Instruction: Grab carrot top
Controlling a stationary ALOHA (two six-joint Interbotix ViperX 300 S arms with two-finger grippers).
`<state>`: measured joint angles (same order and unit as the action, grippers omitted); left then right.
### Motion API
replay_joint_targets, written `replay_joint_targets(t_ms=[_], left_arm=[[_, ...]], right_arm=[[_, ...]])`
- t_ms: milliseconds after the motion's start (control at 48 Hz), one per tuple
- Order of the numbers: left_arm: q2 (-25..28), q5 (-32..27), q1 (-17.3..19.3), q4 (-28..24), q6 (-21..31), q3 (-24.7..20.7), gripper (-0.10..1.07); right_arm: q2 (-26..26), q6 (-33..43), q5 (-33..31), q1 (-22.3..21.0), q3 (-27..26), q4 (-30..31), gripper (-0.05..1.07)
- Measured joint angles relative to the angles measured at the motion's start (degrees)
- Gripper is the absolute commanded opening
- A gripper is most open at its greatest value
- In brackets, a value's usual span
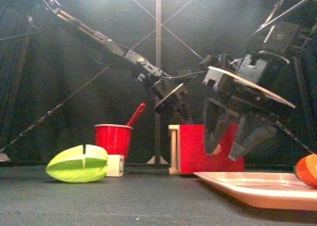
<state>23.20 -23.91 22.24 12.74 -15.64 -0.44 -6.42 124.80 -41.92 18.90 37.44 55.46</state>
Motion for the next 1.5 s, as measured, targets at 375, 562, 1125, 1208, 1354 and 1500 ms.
replay_joint_targets(t_ms=[375,562,1125,1208,1354,1500], left_arm=[[-4.3,-0.9,-2.9,1.5,0.1,0.4,0.49],[-7.9,-0.9,-5.2,1.5,0.0,1.1,0.49],[-23.1,8.0,-11.1,3.8,0.1,16.7,0.49],[-26.6,12.4,-12.0,5.0,0.0,21.8,0.49],[-32.1,21.0,-14.4,10.4,0.0,30.5,0.49],[-36.1,28.9,-17.9,15.1,-0.2,38.1,0.49]], right_arm=[[6.5,-4.7,0.3,1.1,1.8,-1.1,0.90],[10.7,-5.2,0.2,2.3,4.0,-1.3,0.90],[22.3,-5.4,0.7,7.6,12.5,-11.3,0.90],[23.0,-5.4,1.5,7.6,13.6,-13.5,0.90],[23.3,-5.4,4.7,7.6,14.1,-17.2,0.90],[23.3,-5.7,8.2,7.6,14.0,-19.6,0.90]])
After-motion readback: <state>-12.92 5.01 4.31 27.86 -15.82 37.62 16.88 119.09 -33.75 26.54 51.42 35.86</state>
